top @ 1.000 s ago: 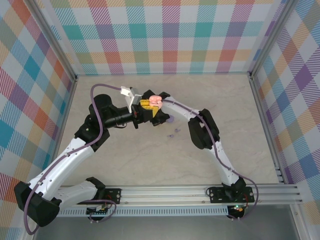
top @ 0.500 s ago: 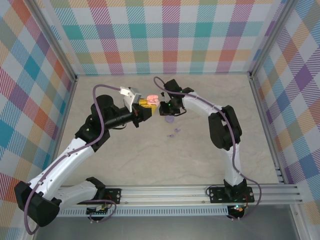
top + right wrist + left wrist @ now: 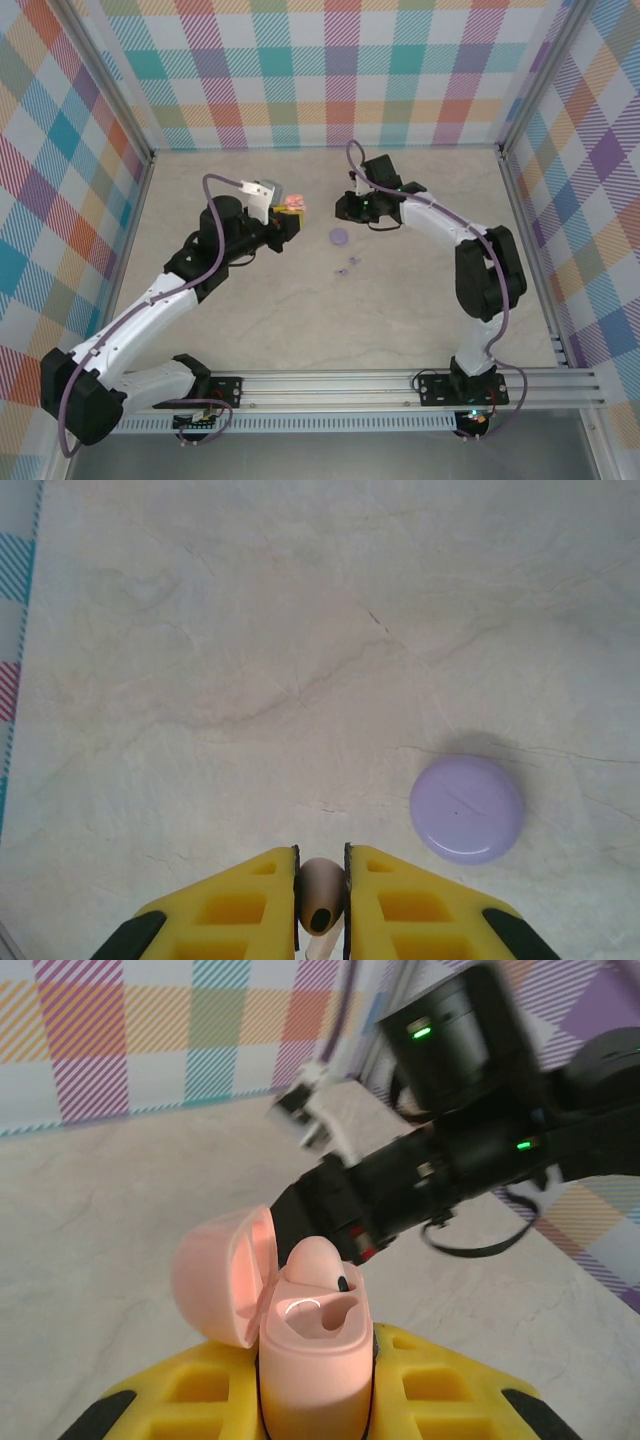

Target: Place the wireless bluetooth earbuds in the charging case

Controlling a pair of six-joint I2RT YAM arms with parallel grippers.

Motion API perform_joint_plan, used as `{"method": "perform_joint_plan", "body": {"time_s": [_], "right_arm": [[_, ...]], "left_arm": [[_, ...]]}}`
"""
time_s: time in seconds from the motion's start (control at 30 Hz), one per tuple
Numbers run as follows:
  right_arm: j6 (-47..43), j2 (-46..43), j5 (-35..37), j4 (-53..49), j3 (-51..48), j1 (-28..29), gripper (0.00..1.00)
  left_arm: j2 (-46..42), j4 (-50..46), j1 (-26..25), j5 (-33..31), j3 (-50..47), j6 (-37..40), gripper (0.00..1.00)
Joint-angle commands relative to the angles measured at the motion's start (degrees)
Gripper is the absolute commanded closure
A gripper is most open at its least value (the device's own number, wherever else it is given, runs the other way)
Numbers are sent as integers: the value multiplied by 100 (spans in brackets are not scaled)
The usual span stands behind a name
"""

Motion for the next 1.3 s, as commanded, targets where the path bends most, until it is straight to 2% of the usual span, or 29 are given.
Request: {"method": "perform_joint_plan", "body": {"time_s": [0.0, 0.17, 0.33, 0.53, 1.03, 1.27], "right_arm": [[162, -481, -119, 435, -278, -87, 84], [104, -1042, -33, 591, -558, -104, 84], [-19, -1576, -99, 781, -816, -99, 84], [-217, -2225, -380, 1210, -1099, -77, 83], [-992, -3165, -315, 1629, -1390, 587, 82], [-1098, -3303, -35, 1698, -1370, 872, 82]], "left_arm": [[107, 71, -29, -308, -169, -307, 90], [309, 332, -29, -120, -340, -371, 90], [402, 1164, -30, 268, -766, -349, 90], [496, 2108, -38, 847, -1190, 25, 90], [741, 2686, -79, 1810, -1054, 297, 91], [856, 2819, -99, 2041, -774, -89, 91]]}}
